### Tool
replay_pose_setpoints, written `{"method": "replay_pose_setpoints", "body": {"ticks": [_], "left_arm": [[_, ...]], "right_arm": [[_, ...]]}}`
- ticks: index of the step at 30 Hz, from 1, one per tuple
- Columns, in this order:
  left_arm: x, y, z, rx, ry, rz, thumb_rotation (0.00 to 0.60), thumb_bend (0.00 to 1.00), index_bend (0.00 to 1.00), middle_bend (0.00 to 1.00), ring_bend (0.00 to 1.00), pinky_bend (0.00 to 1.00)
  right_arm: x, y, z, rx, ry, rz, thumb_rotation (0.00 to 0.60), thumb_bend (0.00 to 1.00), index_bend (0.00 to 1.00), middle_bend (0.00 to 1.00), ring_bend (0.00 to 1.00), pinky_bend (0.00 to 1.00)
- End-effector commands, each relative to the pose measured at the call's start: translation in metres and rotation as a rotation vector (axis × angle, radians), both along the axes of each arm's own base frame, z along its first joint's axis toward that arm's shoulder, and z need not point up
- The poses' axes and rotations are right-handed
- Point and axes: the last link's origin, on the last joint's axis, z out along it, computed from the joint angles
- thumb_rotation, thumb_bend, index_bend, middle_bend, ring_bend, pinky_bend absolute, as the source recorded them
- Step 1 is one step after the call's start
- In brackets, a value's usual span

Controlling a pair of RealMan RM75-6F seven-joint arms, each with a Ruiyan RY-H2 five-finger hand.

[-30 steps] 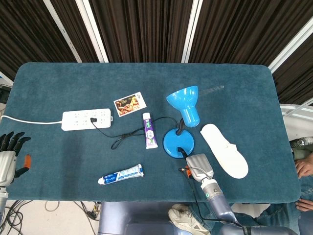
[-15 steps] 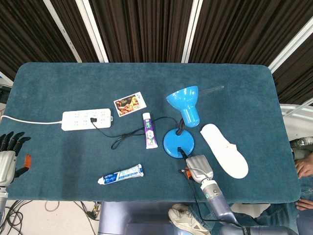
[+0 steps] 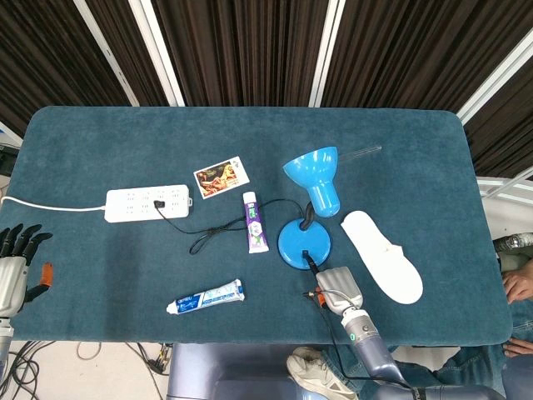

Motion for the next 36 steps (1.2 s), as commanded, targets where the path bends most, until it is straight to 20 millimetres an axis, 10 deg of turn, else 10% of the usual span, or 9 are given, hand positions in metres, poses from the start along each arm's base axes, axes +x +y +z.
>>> {"method": "replay_pose_setpoints", "body": {"ticks": [1,18,27,36], "left_arm": [[0.000,0.000,0.000,0.001,0.000,-0.001,0.600,0.53,0.21,0.10,0.01,0.00],[0.000,0.000,0.000,-0.001,-0.003,0.004,0.600,0.53,0.21,0.10,0.01,0.00],[0.000,0.000,0.000,0.001,-0.008,0.006,0.600,0.53,0.21,0.10,0.01,0.00],[0.000,-0.001,-0.001,0.000,-0.004,0.004,0.600,0.53,0.21,0.10,0.01,0.00]], "right_arm": [[0.000,0.001,-0.001,0.005,0.006,0.001,0.600,0.65,0.03,0.57,0.67,1.00],[0.009,-0.005,0.012,-0.046,-0.046,0.000,0.600,0.65,0.04,0.57,0.63,1.00],[0.007,-0.011,0.068,-0.234,-0.125,-0.036,0.600,0.52,0.03,0.35,0.38,1.00],[-0.035,0.041,0.130,-0.395,-0.050,-0.028,0.600,0.34,0.00,0.14,0.06,1.00]]}}
